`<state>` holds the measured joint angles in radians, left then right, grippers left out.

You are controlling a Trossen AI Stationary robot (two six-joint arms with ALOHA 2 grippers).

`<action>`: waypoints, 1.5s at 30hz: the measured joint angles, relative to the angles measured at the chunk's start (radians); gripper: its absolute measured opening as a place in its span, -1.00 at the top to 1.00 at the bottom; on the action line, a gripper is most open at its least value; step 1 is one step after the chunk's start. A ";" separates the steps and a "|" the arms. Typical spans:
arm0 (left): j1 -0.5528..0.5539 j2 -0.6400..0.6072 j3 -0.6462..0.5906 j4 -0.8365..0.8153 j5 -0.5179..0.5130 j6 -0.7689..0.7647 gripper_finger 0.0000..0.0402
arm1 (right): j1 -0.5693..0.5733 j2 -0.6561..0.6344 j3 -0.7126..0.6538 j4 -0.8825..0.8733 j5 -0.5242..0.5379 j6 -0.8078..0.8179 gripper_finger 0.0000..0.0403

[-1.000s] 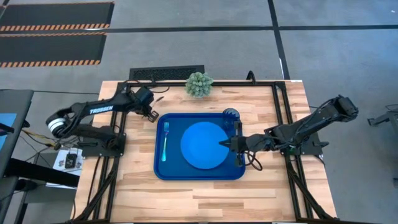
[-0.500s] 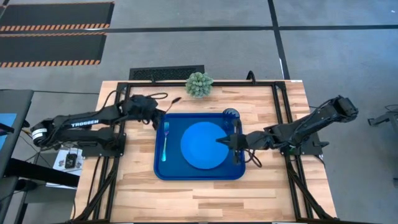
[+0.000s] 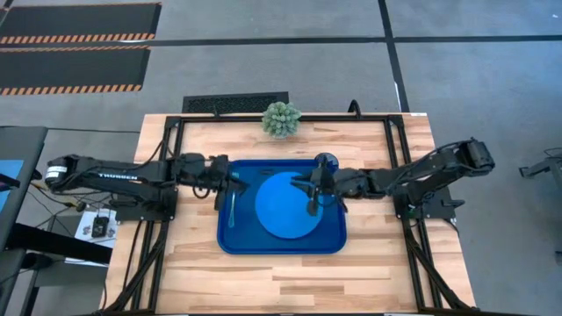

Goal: Pick and place plate/cup/fork/spoon on tray
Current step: Put the spoon between the fork and the blue plate on the blue serving tray

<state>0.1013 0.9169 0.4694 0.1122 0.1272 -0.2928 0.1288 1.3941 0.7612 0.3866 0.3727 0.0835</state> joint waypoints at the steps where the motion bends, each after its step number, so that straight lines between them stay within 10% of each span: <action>1: -0.022 0.000 0.000 0.003 0.000 -0.008 1.00 | -0.011 0.000 0.000 0.020 -0.001 0.015 0.52; 15: -0.206 0.077 0.001 0.078 -0.088 -0.098 1.00 | -0.002 0.018 0.001 0.204 -0.143 0.022 0.06; 31: -0.217 0.185 0.014 0.204 -0.065 -0.113 1.00 | 0.001 0.106 0.032 0.289 -0.221 -0.058 0.27; 45: -0.239 0.185 0.014 0.229 -0.064 -0.116 1.00 | 0.000 0.118 0.040 0.297 -0.218 -0.075 0.96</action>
<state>-0.1375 1.1023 0.4839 0.3417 0.0635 -0.4088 0.1284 1.5124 0.8013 0.6837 0.1551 0.0084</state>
